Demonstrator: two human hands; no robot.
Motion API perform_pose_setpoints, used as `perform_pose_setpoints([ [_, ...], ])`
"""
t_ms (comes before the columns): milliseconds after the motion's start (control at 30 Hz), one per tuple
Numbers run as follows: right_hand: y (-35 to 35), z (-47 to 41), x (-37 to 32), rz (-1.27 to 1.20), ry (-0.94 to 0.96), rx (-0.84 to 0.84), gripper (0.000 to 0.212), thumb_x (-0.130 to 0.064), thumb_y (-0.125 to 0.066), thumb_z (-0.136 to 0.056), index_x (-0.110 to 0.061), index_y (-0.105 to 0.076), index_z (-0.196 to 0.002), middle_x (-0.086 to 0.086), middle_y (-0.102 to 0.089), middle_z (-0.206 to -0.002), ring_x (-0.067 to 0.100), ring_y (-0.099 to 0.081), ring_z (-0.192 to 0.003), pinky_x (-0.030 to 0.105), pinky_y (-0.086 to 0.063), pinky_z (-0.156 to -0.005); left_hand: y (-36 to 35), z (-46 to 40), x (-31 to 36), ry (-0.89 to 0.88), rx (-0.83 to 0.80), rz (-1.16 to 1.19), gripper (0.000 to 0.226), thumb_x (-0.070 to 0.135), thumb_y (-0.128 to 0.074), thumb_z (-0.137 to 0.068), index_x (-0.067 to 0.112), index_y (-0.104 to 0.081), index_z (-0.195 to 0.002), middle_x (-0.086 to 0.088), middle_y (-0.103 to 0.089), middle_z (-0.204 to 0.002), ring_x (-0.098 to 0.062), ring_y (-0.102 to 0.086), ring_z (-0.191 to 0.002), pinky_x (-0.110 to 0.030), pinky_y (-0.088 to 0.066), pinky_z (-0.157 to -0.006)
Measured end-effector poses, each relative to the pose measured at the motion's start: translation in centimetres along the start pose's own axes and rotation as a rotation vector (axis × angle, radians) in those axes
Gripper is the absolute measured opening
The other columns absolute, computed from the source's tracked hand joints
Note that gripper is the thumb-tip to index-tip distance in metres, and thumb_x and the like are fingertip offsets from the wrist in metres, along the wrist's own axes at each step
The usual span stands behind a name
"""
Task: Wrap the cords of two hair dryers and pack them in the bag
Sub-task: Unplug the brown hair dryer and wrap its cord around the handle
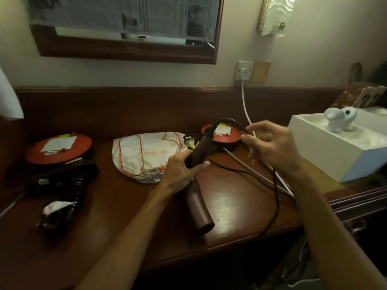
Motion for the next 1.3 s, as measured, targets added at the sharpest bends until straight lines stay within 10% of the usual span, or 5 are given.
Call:
perform_pose_setpoints([
  [200, -4.3, 6.8, 3.9, -0.163, -0.022, 0.036, 0.040, -0.010, -0.056, -0.100, -0.024, -0.058, -0.137, 0.006, -0.064, -0.068, 0.011, -0.057, -0.053, 0.022, -0.050, -0.048, 1.5, 1.5, -1.1, 0.172, 0.109, 0.255, 0.029, 0.032, -0.078, -0.086, 0.009, -0.069, -0.103, -0.009, -0.076, -0.081, -0.022, -0.075, -0.070, -0.033, -0.061, -0.069],
  [400, -12.3, 6.9, 5.7, 0.105, 0.083, -0.245, 0.045, -0.017, -0.057, -0.102, -0.038, -0.046, -0.140, -0.035, -0.054, -0.127, -0.016, -0.056, -0.117, 0.021, -0.052, -0.101, 1.4, 1.0, -1.5, 0.156, -0.082, 0.144, 0.031, 0.051, -0.064, -0.092, 0.024, -0.064, -0.108, 0.002, -0.075, -0.094, -0.013, -0.073, -0.087, -0.035, -0.058, -0.082],
  [600, -14.1, 5.7, 5.9, 0.363, 0.282, -0.268, 0.044, -0.027, -0.049, -0.100, -0.032, -0.052, -0.144, -0.006, -0.077, -0.113, 0.019, -0.075, -0.087, 0.040, -0.060, -0.066, 2.5, 1.9, -1.0, 0.220, -0.144, 0.342, 0.052, 0.069, -0.037, -0.094, 0.026, -0.065, -0.103, 0.012, -0.069, -0.091, -0.008, -0.066, -0.094, -0.033, -0.054, -0.089],
  [800, -14.4, 6.8, 5.8, -0.008, 0.086, -0.443, 0.041, -0.013, -0.053, -0.104, -0.028, -0.057, -0.143, -0.016, -0.072, -0.119, 0.001, -0.068, -0.105, 0.024, -0.057, -0.087, 2.6, 1.1, -0.9, 0.177, -0.207, 0.134, 0.027, 0.037, -0.071, -0.087, 0.026, -0.058, -0.108, -0.013, -0.061, -0.097, -0.020, -0.062, -0.089, -0.036, -0.054, -0.079],
  [1300, -14.0, 8.4, 9.8, -0.394, -0.356, -0.119, 0.020, -0.003, -0.064, -0.095, -0.009, -0.076, -0.110, -0.022, -0.058, -0.049, -0.007, -0.056, -0.045, 0.005, -0.039, -0.049, -0.6, 0.8, -0.7, 0.105, -0.253, -0.508, 0.048, 0.053, -0.055, -0.094, 0.031, -0.036, -0.132, 0.006, -0.044, -0.126, -0.018, -0.031, -0.129, -0.041, -0.015, -0.116],
])
Point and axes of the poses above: each hand's wrist, its own z-axis away from the middle knuckle, its own y-axis out of the back of the hand, x = y × z, the point moved 2 cm from there along -z, towards the middle knuckle
